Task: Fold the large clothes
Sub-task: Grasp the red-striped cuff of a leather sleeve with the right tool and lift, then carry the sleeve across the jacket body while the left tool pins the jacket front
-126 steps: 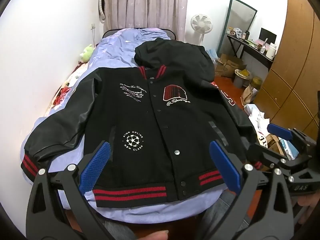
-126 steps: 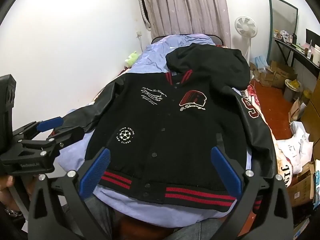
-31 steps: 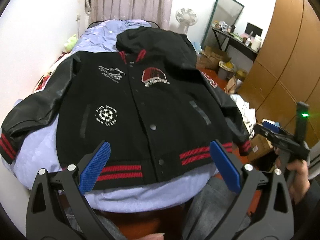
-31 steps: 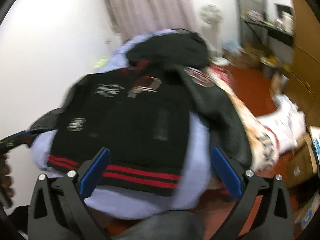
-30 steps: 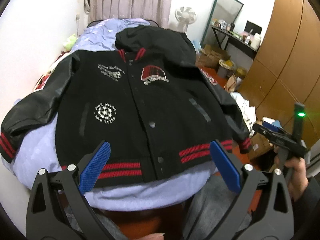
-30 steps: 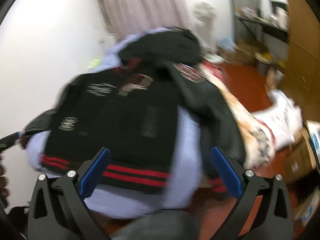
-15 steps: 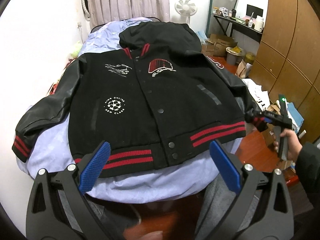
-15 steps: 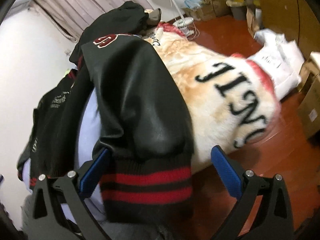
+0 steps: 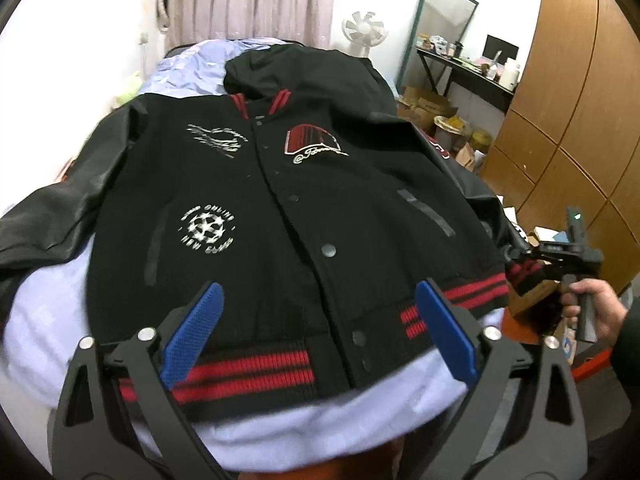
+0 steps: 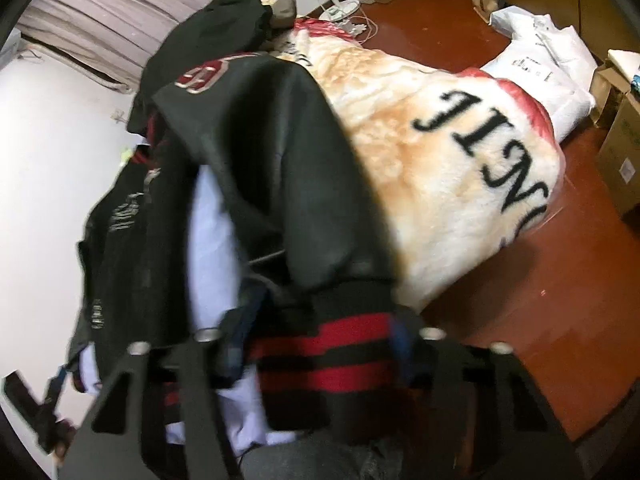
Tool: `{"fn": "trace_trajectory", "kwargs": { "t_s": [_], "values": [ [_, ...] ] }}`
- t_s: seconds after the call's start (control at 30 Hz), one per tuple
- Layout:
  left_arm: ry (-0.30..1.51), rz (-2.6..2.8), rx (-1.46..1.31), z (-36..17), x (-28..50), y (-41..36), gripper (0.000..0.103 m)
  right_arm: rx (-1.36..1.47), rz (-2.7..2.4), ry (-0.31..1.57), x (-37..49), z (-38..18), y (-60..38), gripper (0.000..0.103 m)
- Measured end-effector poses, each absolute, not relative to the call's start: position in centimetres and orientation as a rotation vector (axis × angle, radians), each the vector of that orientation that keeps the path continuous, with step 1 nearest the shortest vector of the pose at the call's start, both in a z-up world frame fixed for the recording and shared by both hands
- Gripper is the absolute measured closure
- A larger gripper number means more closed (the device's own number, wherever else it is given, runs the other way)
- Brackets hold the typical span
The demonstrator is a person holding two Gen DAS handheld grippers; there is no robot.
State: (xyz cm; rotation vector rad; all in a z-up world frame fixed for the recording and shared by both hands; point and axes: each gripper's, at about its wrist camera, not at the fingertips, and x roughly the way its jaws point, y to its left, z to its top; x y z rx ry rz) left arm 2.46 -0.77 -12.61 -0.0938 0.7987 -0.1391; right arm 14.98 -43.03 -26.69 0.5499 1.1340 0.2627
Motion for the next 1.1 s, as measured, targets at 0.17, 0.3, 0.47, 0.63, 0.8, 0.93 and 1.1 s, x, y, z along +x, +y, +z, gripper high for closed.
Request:
{"fn": "trace_trajectory", "kwargs": {
  "t_s": [0.17, 0.3, 0.47, 0.63, 0.8, 0.93, 1.1],
  "values": [
    [0.831, -0.207, -0.093, -14.7, 7.5, 0.0, 0.061, 0.501, 0.324, 1.092, 14.6, -22.9, -41.3, 0.084],
    [0.82, -0.225, -0.099, -15.7, 10.6, 1.3, 0.089, 0.435, 0.334, 1.08, 14.8, -20.8, -39.7, 0.085],
    [0.815, -0.21, -0.155, -17.1, 11.9, 4.2, 0.102, 0.372, 0.272, 1.133, 15.7, -21.3, -38.0, 0.086],
    [0.809, -0.184, -0.161, -18.4, 11.0, 6.5, 0.102, 0.28, 0.082, 1.212, 16.2, -24.1, -37.1, 0.077],
    [0.822, -0.164, -0.194, -19.5, 10.8, 8.9, 0.102, 0.441, 0.038, 1.267, 16.2, -27.9, -38.4, 0.077],
    [0.84, -0.165, -0.18, -20.5, 10.6, 9.3, 0.102, 0.635, 0.1, 1.17, 15.1, -26.4, -39.8, 0.084],
    [0.86, -0.157, -0.195, -21.2, 10.8, 9.6, 0.102, 0.63, 0.218, 0.943, 14.6, -17.1, -38.9, 0.088]
  ]
}}
